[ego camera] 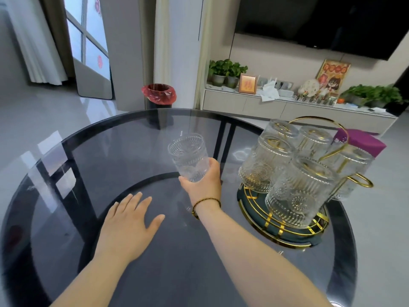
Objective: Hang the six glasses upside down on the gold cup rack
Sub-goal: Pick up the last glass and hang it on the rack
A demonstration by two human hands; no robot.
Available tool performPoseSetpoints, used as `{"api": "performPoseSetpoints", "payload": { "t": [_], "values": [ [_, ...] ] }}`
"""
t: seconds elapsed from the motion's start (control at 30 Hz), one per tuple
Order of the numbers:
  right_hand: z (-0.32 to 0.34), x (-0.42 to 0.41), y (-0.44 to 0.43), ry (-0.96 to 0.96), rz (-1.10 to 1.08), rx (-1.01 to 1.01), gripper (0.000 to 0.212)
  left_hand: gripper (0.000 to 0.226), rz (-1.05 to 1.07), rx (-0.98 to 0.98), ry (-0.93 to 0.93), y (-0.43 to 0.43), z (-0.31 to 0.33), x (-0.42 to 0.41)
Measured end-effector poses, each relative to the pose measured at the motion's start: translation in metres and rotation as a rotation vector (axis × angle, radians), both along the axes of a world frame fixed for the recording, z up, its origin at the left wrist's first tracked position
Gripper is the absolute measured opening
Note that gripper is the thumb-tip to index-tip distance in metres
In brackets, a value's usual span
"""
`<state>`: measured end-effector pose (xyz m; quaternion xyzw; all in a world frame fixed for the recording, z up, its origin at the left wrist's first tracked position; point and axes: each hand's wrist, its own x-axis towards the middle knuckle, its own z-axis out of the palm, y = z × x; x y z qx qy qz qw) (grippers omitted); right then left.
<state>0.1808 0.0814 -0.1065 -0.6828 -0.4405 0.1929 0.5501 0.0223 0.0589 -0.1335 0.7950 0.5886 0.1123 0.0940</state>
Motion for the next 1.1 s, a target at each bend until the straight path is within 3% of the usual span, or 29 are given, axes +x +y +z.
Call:
{"api": "performPoseSetpoints", "payload": {
  "t": [0.13, 0.43, 0.77, 1.1],
  "values": [
    [0.022, -0.006, -0.045, -0.027, 0.071, 0.058, 0.066, 0.053, -0.006, 0.012, -0.019, -0.008, 0.006, 0.000],
    [0.069, 0.015, -0.139, -0.111, 0.165, 0.174, 0.054, 0.043, -0.054, -0.017, -0.119, -0.046, 0.014, 0.015],
    [0.105, 0.095, -0.228, -0.259, 0.076, 0.112, 0.063, 0.049, -0.216, -0.023, -0.183, -0.081, 0.013, 0.069],
    [0.160, 0.166, -0.272, -0.326, -0.072, 0.041, 0.078, 0.047, -0.249, 0.016, -0.106, -0.086, 0.009, 0.079]
  ]
}}
